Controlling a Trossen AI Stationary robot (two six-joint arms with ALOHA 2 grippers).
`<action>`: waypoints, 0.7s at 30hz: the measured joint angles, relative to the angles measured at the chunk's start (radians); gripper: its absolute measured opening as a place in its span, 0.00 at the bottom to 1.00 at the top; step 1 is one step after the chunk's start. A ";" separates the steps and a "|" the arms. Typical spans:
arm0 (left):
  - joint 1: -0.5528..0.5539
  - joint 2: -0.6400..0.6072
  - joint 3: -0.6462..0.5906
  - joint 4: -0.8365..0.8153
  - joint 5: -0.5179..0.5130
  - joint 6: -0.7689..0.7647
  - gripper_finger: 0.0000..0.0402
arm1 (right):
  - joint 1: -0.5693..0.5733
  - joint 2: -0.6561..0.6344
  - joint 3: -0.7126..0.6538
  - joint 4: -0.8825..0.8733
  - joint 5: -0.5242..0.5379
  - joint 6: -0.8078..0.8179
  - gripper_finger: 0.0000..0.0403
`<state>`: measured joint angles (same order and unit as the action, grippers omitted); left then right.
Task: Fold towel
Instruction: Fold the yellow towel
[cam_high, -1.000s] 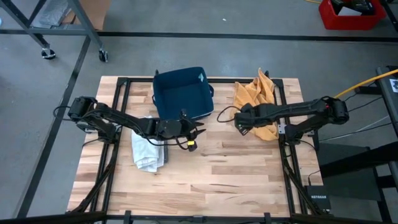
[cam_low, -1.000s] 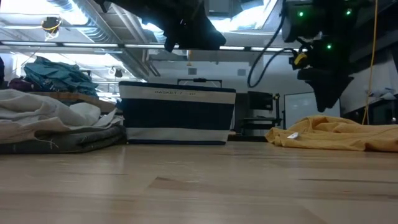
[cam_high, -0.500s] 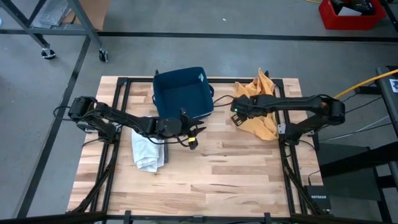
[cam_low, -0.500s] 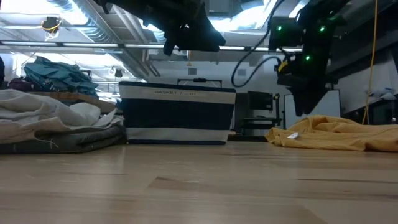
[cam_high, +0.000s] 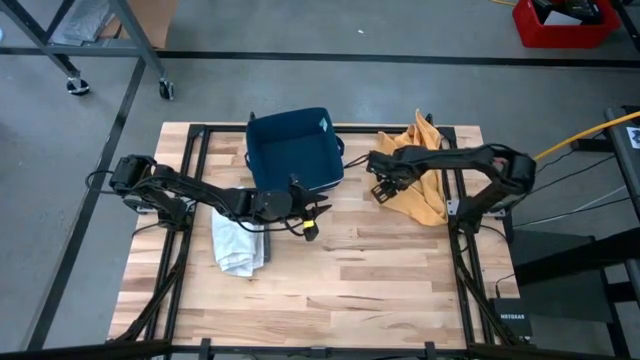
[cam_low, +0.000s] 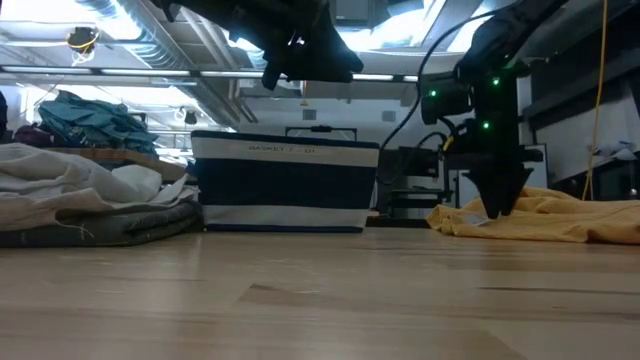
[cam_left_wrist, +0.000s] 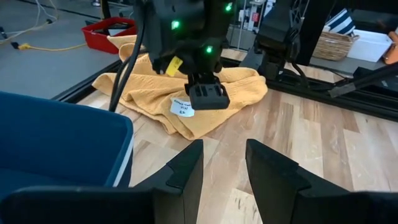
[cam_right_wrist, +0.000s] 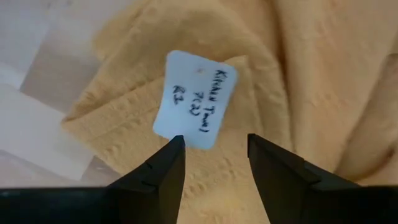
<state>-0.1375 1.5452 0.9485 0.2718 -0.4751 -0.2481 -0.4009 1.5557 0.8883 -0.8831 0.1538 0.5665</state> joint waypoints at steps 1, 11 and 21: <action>0.000 0.000 0.000 0.000 0.000 0.000 0.28 | 0.000 0.010 0.000 0.002 -0.007 -0.005 0.44; 0.000 0.000 0.000 0.000 0.000 0.000 0.28 | 0.000 0.065 0.000 0.014 0.041 -0.066 0.44; 0.000 0.000 0.000 -0.002 0.000 0.001 0.28 | 0.001 0.065 0.002 -0.009 0.048 -0.182 0.44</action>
<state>-0.1379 1.5452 0.9485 0.2699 -0.4751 -0.2474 -0.3996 1.6211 0.8898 -0.8921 0.2022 0.3845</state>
